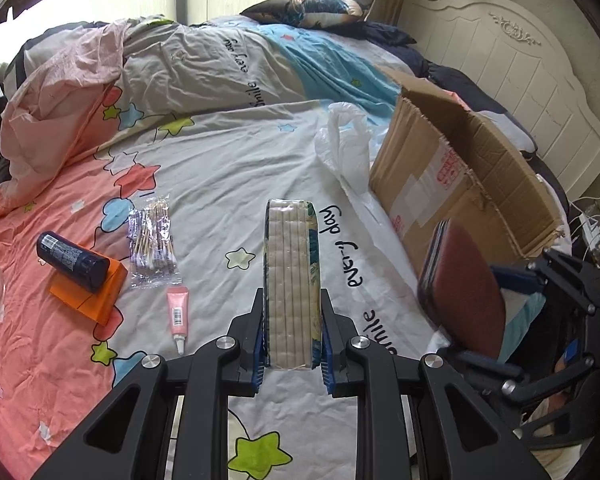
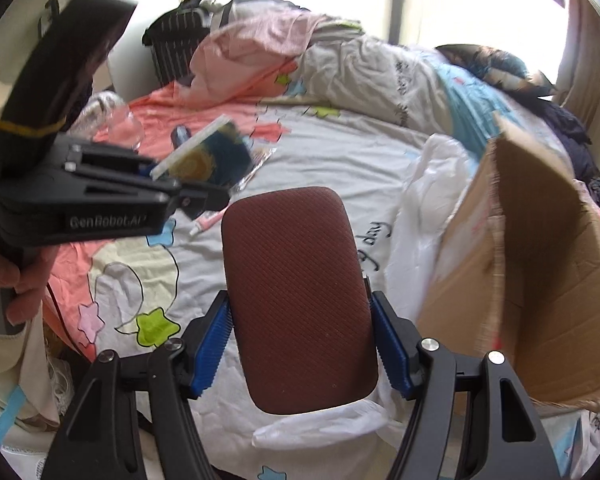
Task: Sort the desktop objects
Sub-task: 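Close the left tool on the tissue pack and lift it, then carry the tissue pack and glasses case over the cardboard box with both tools, then open both tools to drop the tissue pack and glasses case into the box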
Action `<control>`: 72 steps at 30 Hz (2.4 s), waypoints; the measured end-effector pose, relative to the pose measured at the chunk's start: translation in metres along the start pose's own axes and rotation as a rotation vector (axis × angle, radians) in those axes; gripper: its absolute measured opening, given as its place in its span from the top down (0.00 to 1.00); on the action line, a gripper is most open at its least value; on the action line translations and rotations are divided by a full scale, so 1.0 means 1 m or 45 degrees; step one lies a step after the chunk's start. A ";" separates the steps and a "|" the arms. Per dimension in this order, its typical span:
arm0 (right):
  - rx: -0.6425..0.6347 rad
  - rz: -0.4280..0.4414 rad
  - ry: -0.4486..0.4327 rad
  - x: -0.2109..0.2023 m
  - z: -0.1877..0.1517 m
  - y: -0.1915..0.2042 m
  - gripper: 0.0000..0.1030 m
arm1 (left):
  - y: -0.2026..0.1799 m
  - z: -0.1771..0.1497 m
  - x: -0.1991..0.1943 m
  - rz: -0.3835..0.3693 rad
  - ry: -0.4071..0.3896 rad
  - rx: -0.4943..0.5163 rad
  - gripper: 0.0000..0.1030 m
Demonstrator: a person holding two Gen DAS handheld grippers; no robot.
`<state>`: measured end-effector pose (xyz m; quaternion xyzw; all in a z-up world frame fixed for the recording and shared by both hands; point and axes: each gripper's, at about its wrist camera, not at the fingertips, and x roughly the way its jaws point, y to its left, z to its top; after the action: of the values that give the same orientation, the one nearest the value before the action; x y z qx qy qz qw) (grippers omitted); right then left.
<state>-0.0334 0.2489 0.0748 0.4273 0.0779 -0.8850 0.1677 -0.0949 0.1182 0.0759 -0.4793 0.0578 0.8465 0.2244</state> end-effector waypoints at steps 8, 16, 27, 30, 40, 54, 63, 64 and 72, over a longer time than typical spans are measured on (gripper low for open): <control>0.057 -0.051 -0.108 -0.043 0.010 -0.020 0.38 | -0.020 0.003 -0.024 -0.017 -0.045 0.036 0.79; 0.139 -0.119 -0.133 -0.056 0.018 -0.057 0.38 | -0.061 0.019 -0.036 -0.038 -0.080 0.141 0.79; 0.256 -0.244 -0.093 -0.062 -0.001 -0.114 0.38 | -0.131 0.050 -0.009 -0.225 -0.039 0.277 0.79; 0.280 -0.272 -0.079 -0.060 -0.004 -0.127 0.38 | -0.147 0.058 -0.001 -0.259 -0.033 0.310 0.79; 0.379 -0.312 -0.015 -0.046 -0.011 -0.165 0.38 | -0.185 0.073 0.013 -0.308 -0.019 0.410 0.79; 0.434 -0.336 -0.010 -0.049 -0.022 -0.173 0.32 | -0.181 0.086 0.050 -0.397 0.055 0.343 0.79; 0.444 -0.359 0.004 -0.047 -0.031 -0.174 0.32 | -0.166 0.089 0.031 -0.389 -0.073 0.202 0.00; 0.442 -0.359 0.003 -0.047 -0.031 -0.173 0.32 | -0.164 0.089 0.030 -0.398 -0.063 0.195 0.00; 0.401 -0.340 -0.020 -0.050 -0.028 -0.155 0.32 | -0.152 0.072 0.037 -0.296 0.003 0.201 0.00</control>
<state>-0.0405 0.4127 0.0962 0.4272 -0.0070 -0.9039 -0.0194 -0.1016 0.2888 0.1010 -0.4645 0.0684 0.8071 0.3579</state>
